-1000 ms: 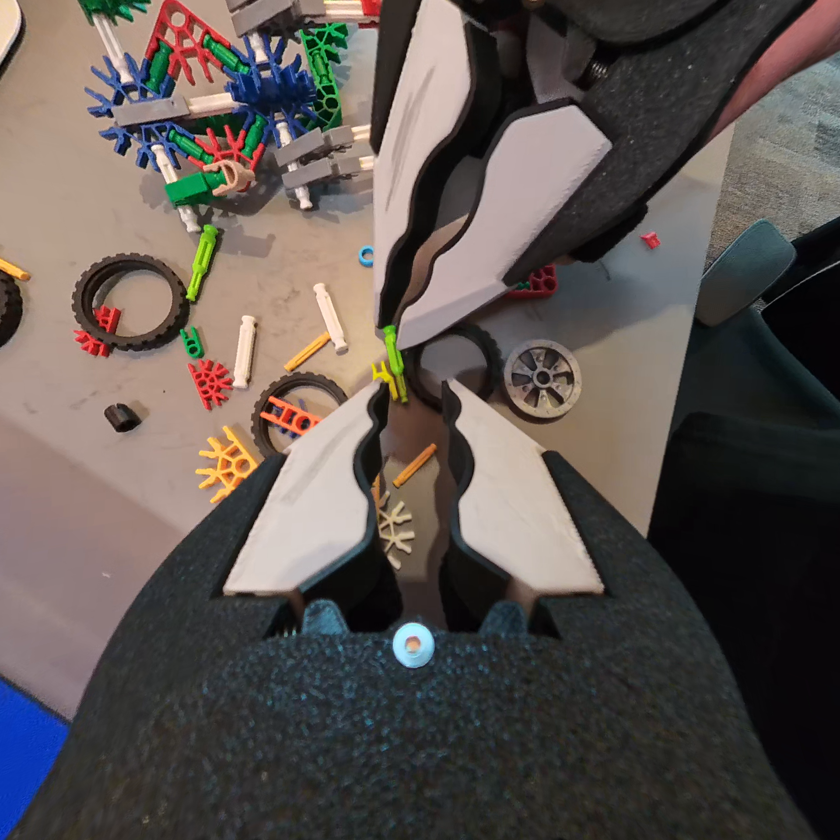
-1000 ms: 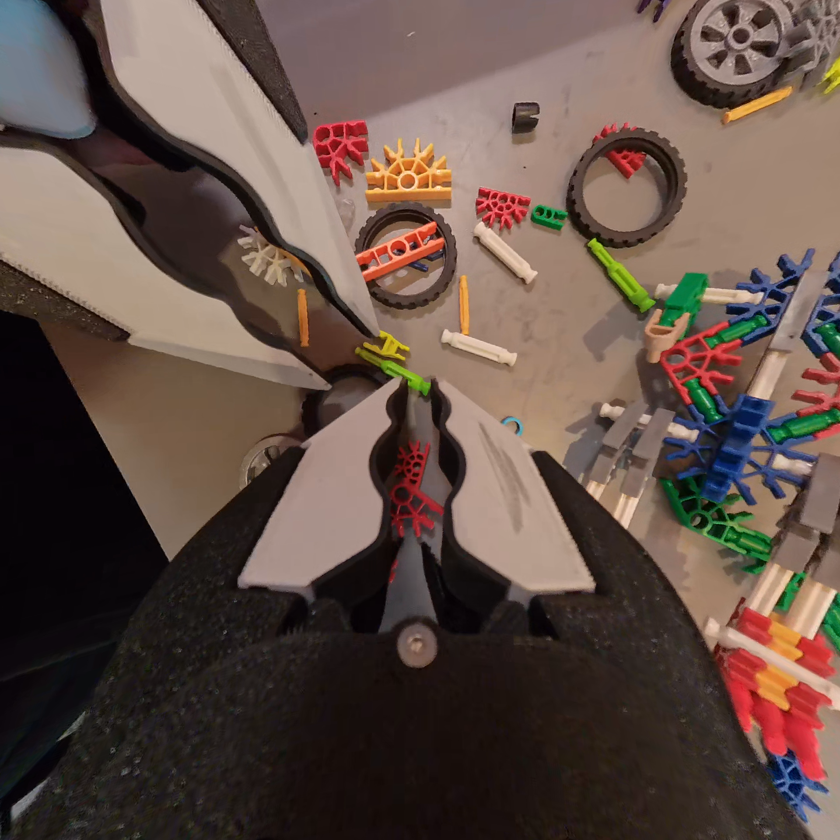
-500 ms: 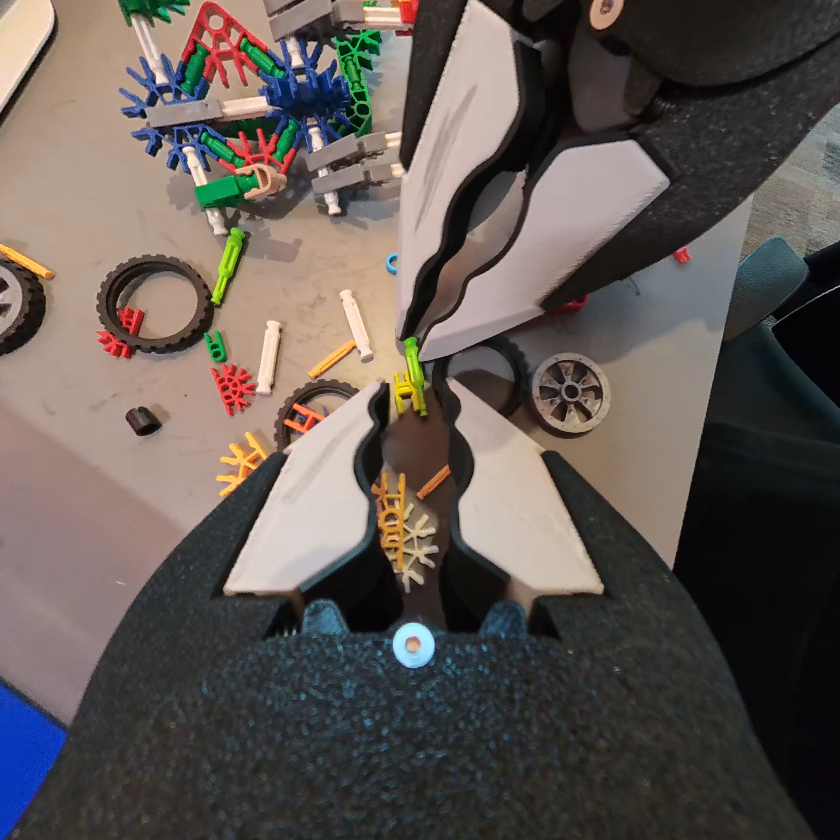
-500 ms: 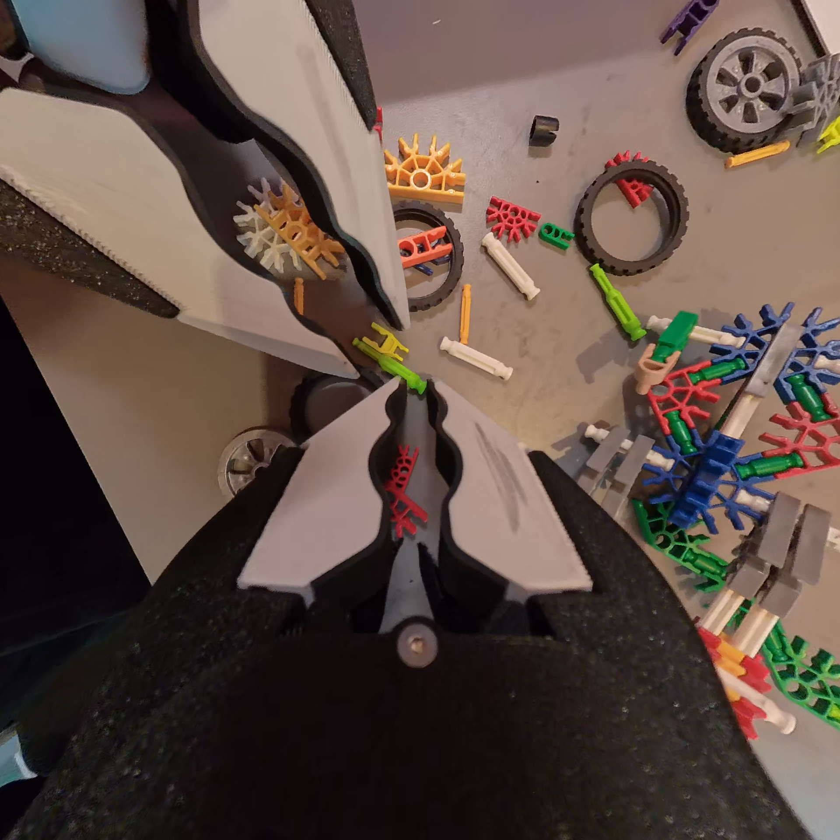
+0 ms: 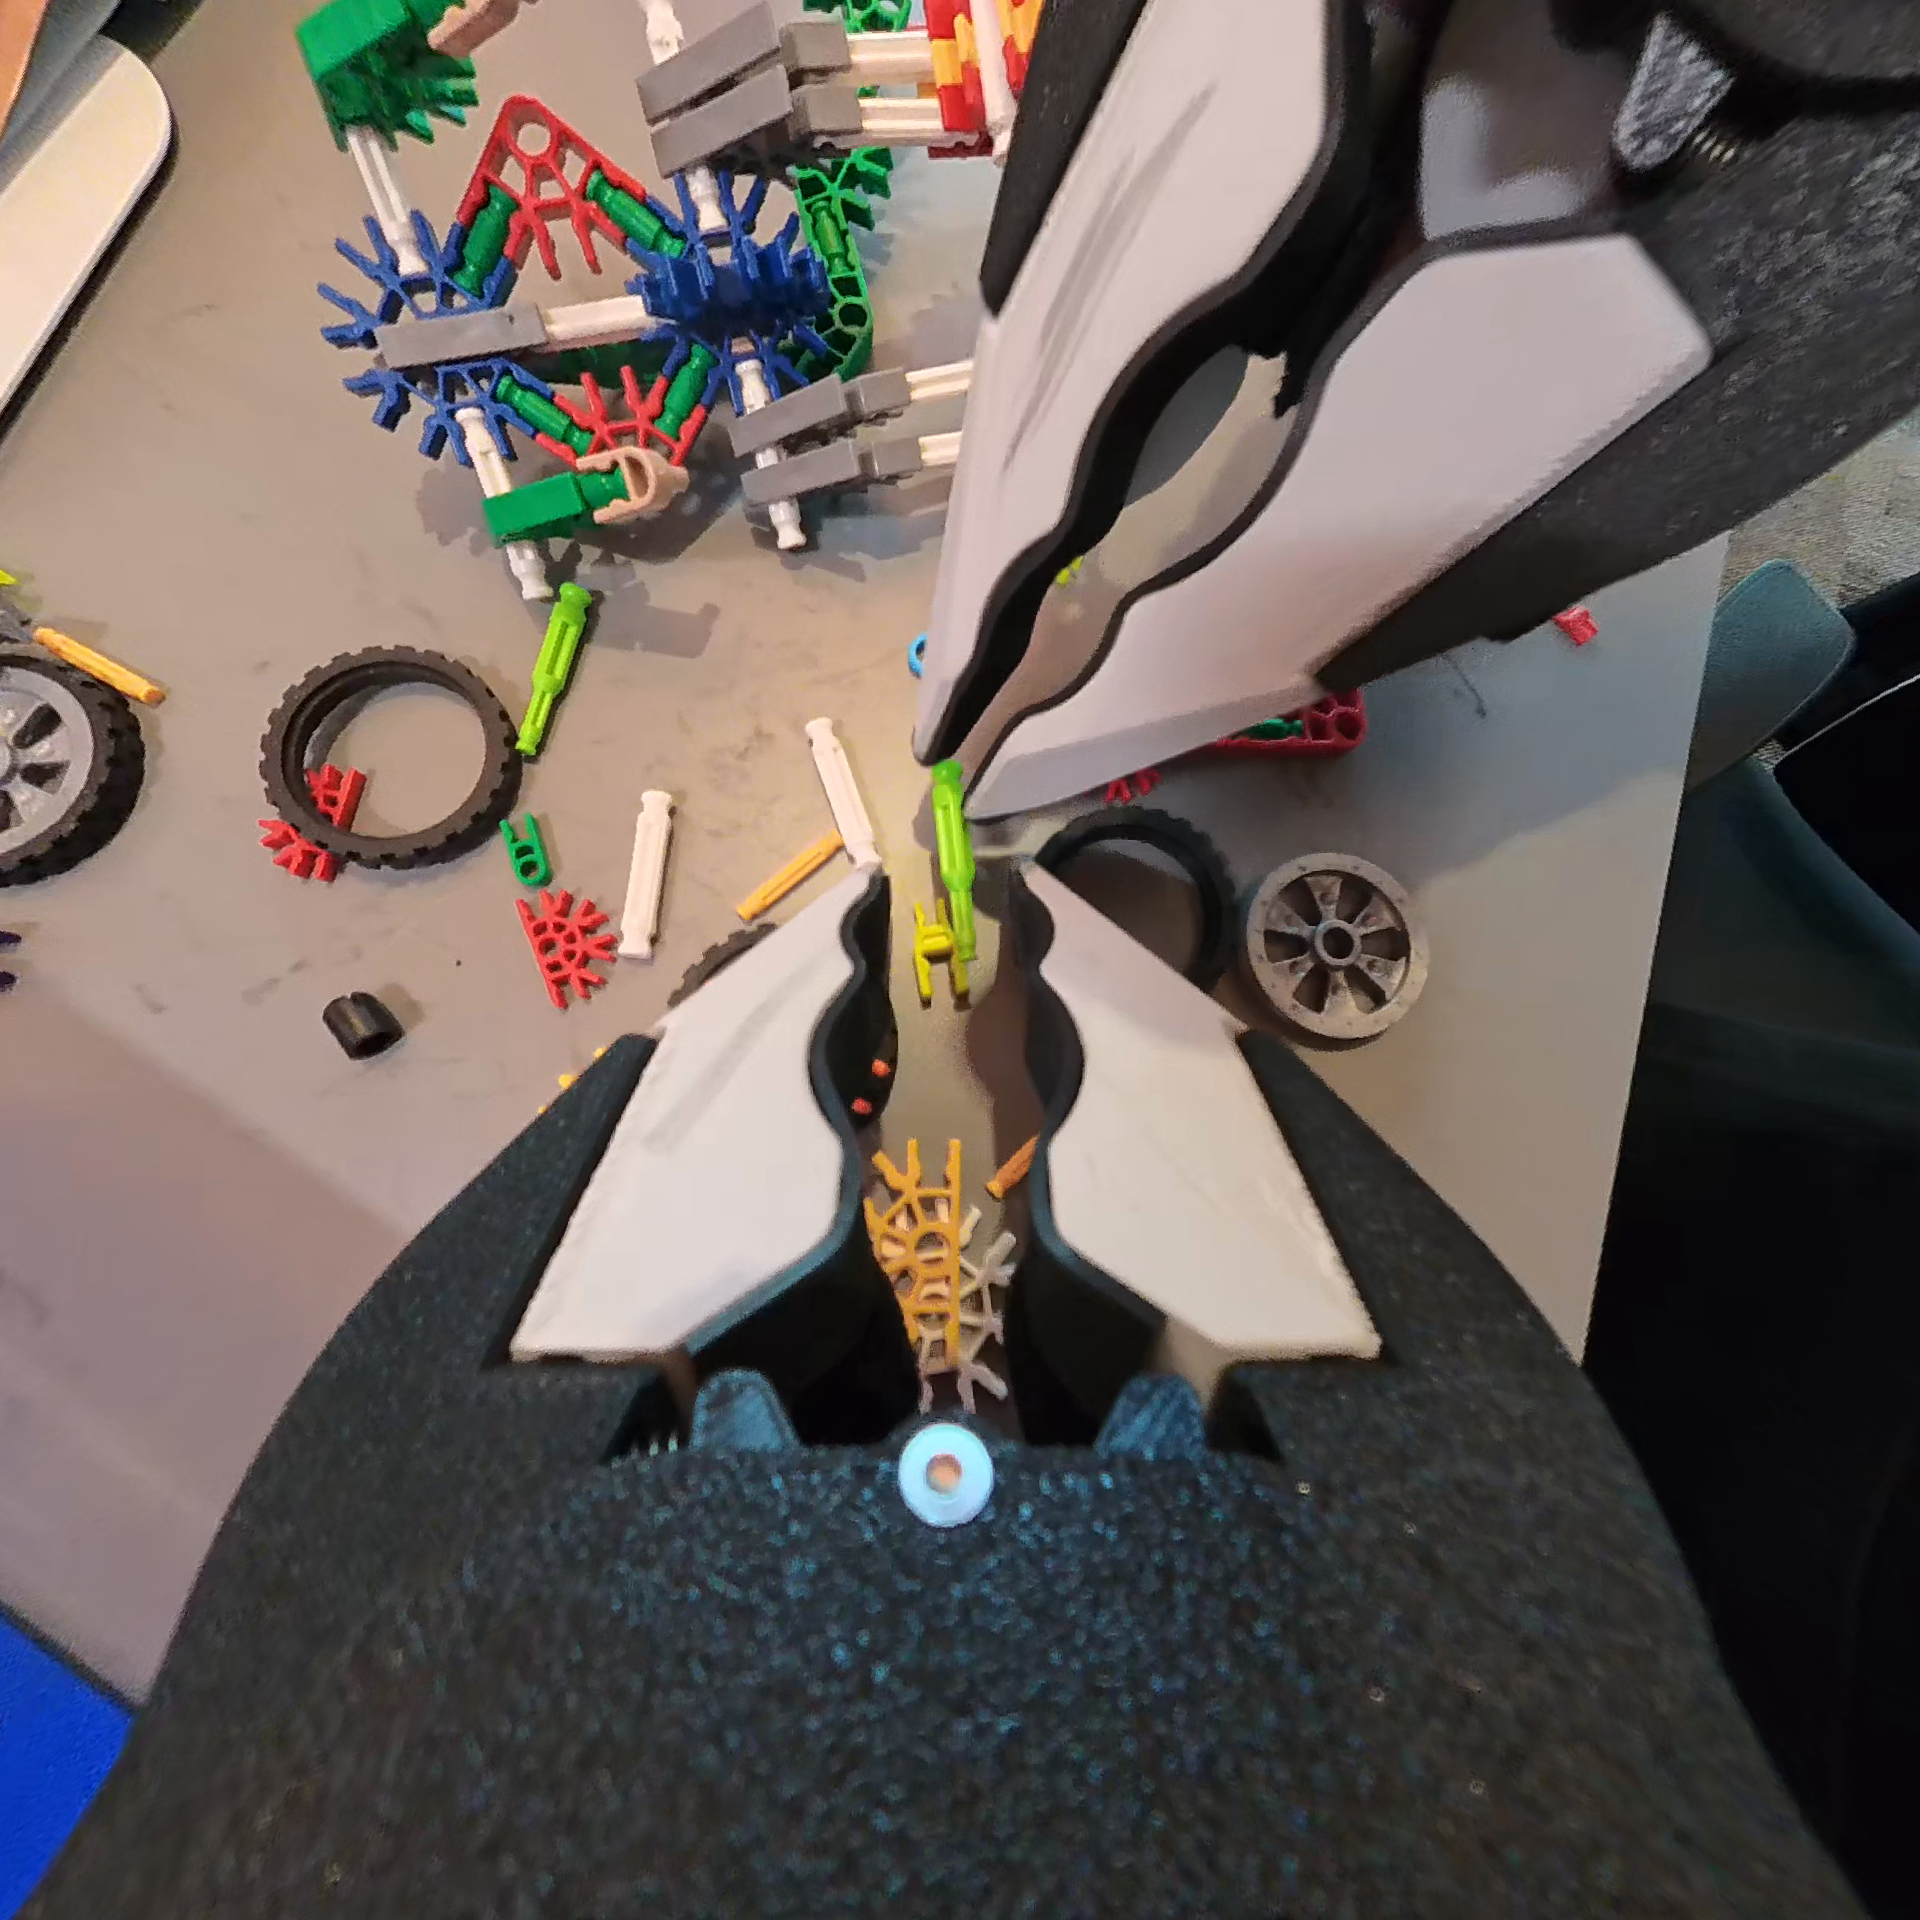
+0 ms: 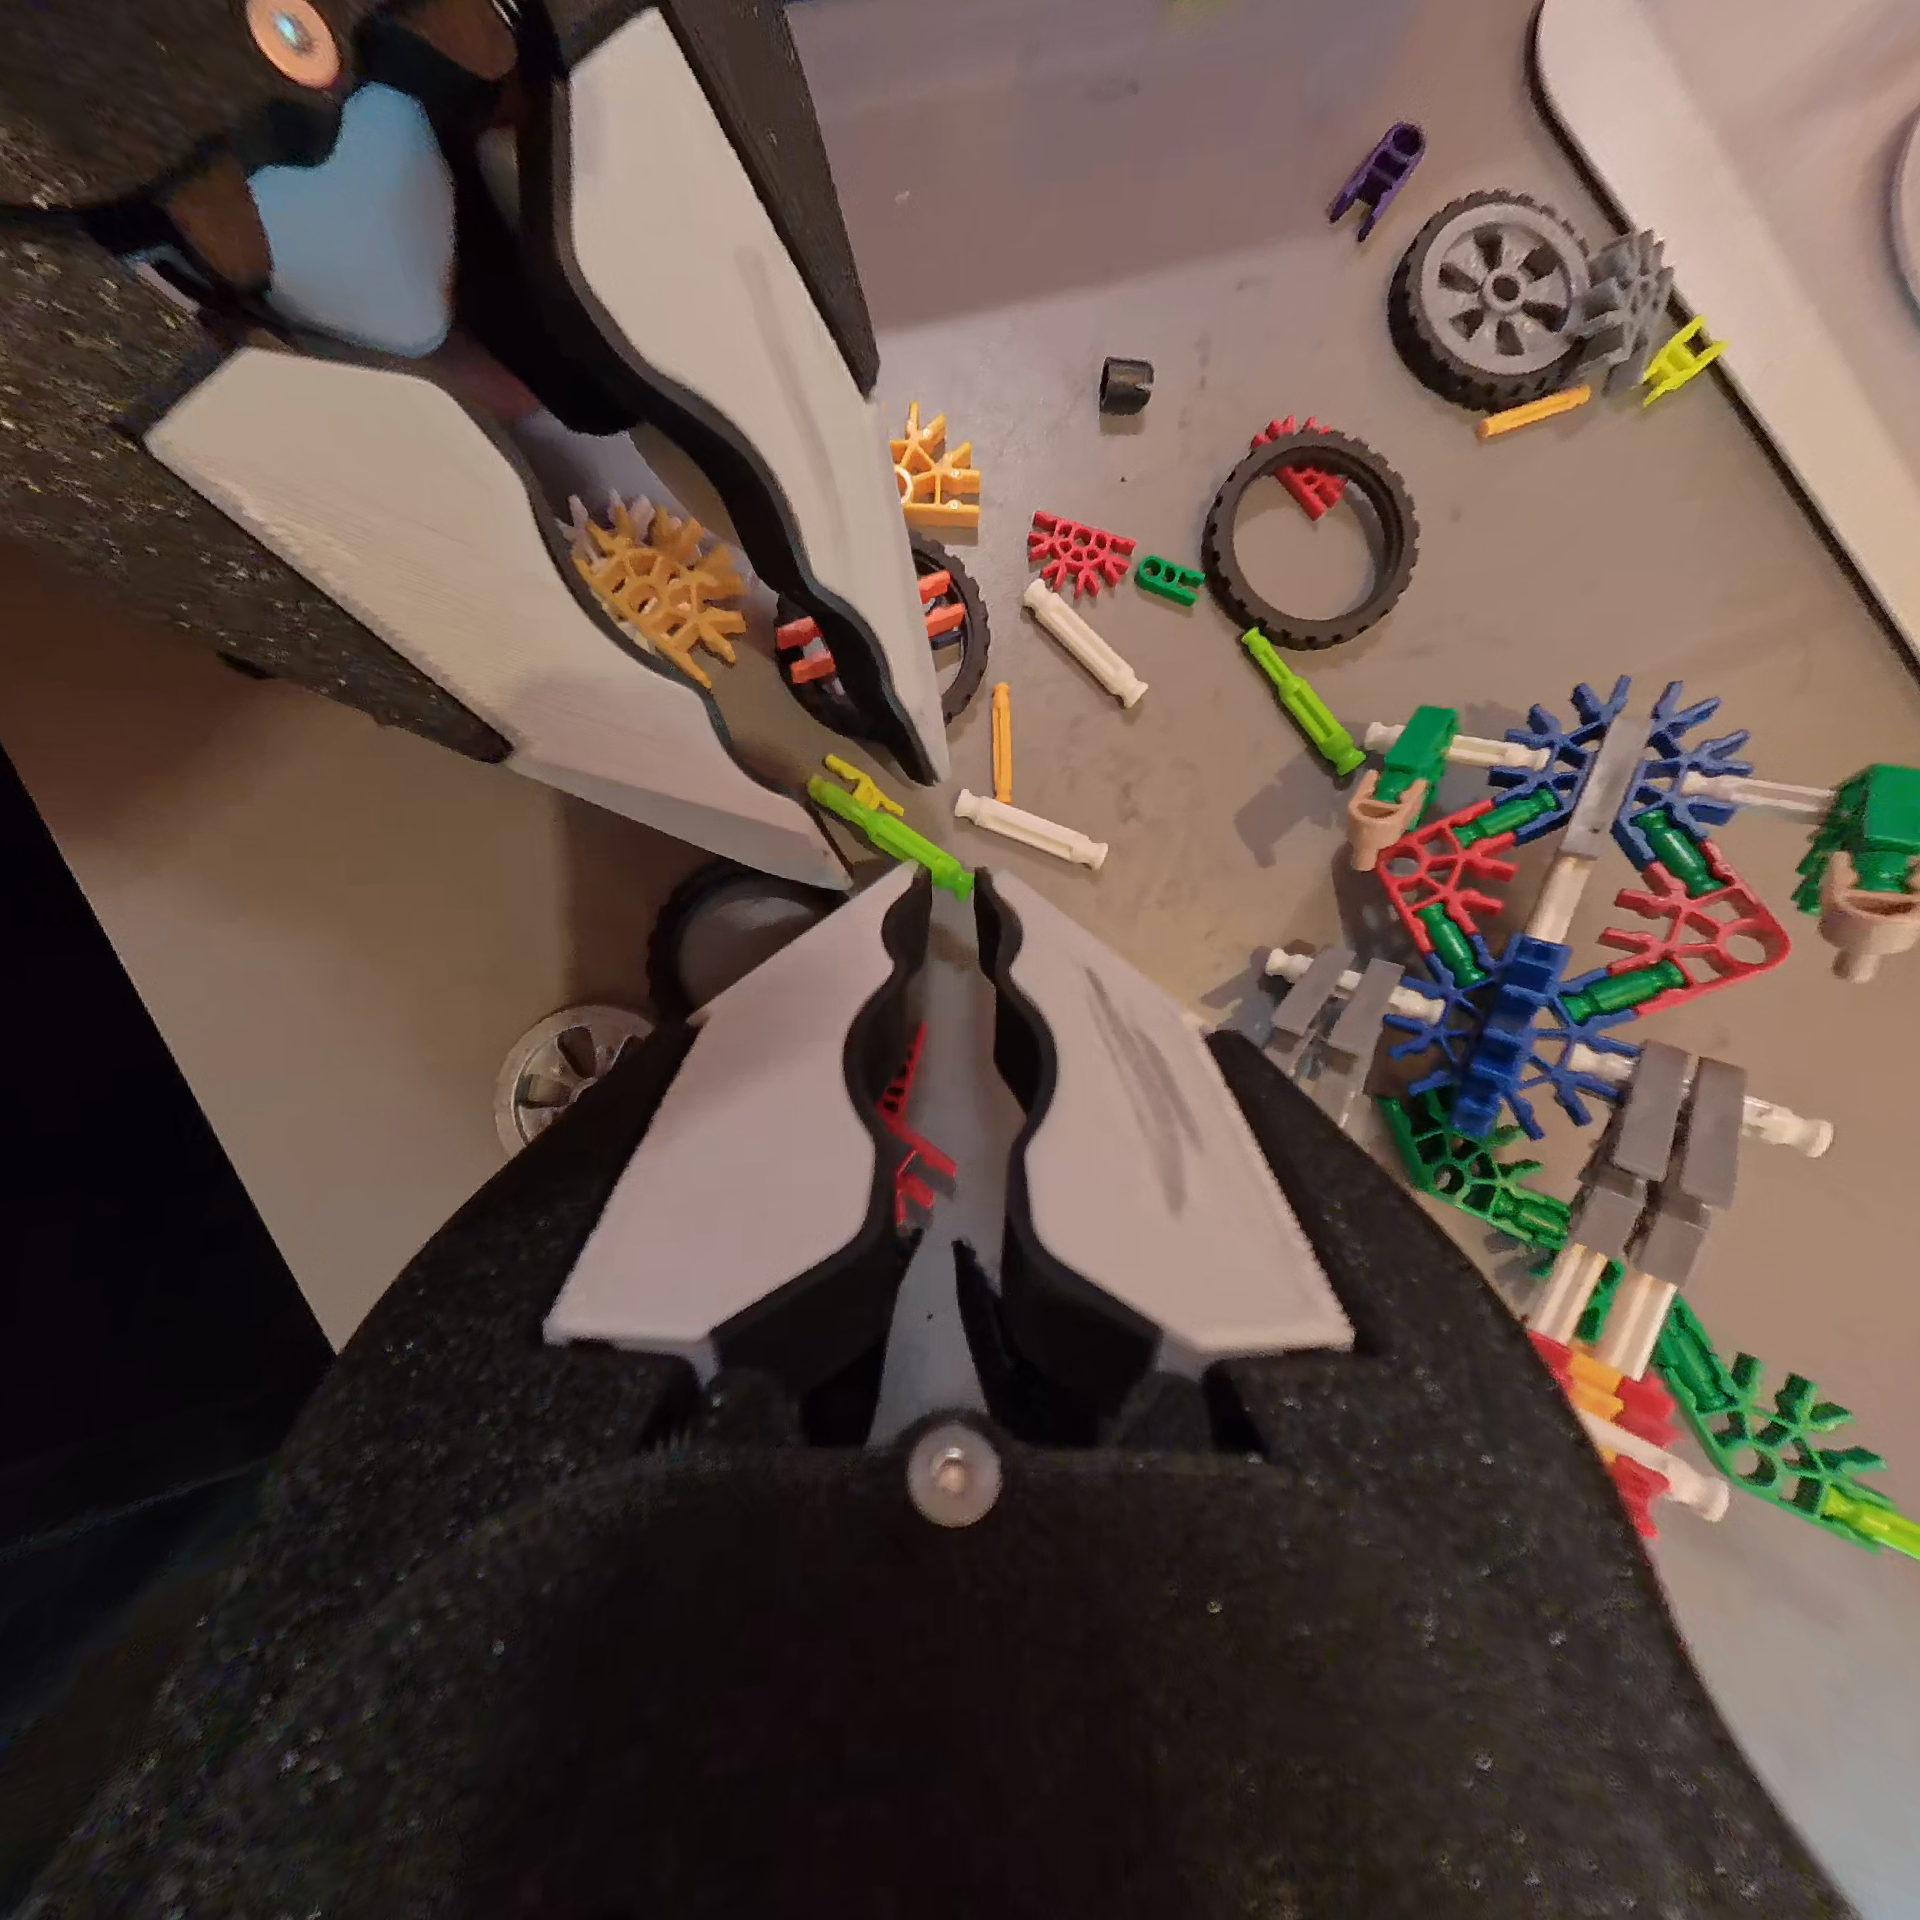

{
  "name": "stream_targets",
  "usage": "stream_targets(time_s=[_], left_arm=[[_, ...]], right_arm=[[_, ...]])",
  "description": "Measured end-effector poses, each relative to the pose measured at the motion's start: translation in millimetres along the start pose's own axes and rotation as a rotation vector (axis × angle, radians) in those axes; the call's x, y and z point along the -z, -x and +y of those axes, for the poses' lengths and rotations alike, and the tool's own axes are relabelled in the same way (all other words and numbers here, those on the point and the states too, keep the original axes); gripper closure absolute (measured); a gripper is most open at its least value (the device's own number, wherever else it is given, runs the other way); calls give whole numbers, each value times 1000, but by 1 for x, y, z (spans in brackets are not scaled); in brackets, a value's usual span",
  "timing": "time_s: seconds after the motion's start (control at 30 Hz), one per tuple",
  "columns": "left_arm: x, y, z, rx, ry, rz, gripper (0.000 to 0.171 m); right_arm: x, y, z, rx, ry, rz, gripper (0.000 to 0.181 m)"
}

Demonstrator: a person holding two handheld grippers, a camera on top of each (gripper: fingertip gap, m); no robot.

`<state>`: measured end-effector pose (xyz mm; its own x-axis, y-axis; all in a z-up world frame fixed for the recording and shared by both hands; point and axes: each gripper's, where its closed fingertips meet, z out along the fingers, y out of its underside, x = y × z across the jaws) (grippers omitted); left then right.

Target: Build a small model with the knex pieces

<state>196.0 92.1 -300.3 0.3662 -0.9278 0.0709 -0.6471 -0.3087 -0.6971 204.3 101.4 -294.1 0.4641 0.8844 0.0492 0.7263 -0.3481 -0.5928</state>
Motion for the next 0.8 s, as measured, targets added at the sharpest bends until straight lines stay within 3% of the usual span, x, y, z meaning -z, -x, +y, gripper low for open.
stream_targets(time_s=[0.47,0.8], left_arm=[[3,1,-8,-1,-48,13,168],[7,2,-11,9,-80,25,169]], right_arm=[[15,0,-20,7,-68,-1,173],[16,0,-24,-15,-88,-16,173]])
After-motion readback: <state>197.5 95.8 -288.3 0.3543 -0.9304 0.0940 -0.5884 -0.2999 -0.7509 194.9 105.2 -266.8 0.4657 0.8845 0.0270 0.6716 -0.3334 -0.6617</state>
